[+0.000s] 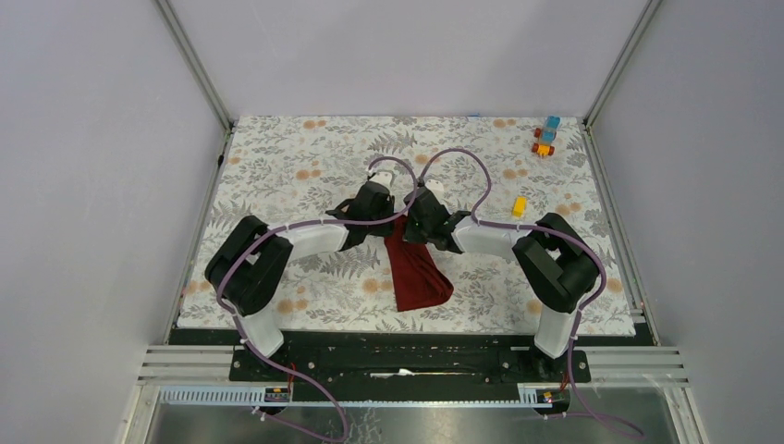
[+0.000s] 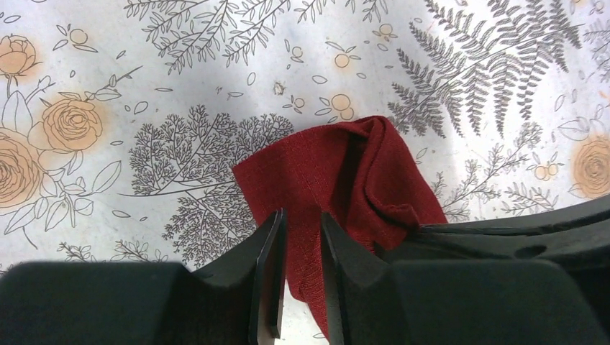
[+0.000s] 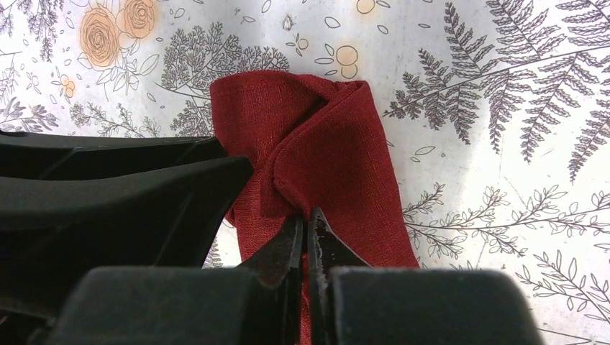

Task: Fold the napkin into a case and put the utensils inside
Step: Stuff the top corner of the smaller-rectangle-folded napkin into the folded napkin.

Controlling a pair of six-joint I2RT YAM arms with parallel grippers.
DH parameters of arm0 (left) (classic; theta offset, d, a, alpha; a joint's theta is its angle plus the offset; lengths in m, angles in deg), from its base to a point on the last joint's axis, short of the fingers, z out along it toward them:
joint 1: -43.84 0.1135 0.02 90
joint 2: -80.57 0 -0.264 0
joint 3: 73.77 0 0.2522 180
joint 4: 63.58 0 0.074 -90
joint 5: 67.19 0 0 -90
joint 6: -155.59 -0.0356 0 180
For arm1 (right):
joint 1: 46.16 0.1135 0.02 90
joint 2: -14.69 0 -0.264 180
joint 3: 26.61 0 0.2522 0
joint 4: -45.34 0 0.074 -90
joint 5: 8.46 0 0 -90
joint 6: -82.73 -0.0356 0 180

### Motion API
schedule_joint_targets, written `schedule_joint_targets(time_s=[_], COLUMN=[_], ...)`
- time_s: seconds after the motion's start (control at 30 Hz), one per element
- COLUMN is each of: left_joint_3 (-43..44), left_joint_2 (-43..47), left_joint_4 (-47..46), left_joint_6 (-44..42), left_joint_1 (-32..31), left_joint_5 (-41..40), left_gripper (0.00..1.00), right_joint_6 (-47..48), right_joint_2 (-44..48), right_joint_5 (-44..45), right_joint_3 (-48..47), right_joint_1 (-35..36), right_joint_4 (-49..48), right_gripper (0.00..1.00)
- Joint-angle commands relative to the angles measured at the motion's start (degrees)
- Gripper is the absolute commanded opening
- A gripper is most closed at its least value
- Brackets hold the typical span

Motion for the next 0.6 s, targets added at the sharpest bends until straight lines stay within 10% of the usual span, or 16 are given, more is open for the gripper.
schedule_joint_targets(time_s=[0.0,0.57], left_joint_3=[2.52,5.68], left_joint_2=[-1.22,-4.8], left_joint_4=[-0.32,1.26], left_joint_6=[-3.08,-3.89], left_joint_1=[-0.92,-3.11], left_joint_5=[-2.55,-5.18], left_gripper=[0.29,0.27], right_joint_6=[-0.73,-2.37], right_joint_2=[1.99,1.57], right_joint_5=[-0.63,-2.14], right_joint_3=[-0.04,-0.2], right_joint_1=[-0.09,-0.18], right_joint_4=[-1.35,-2.01], right_gripper=[0.0,0.0])
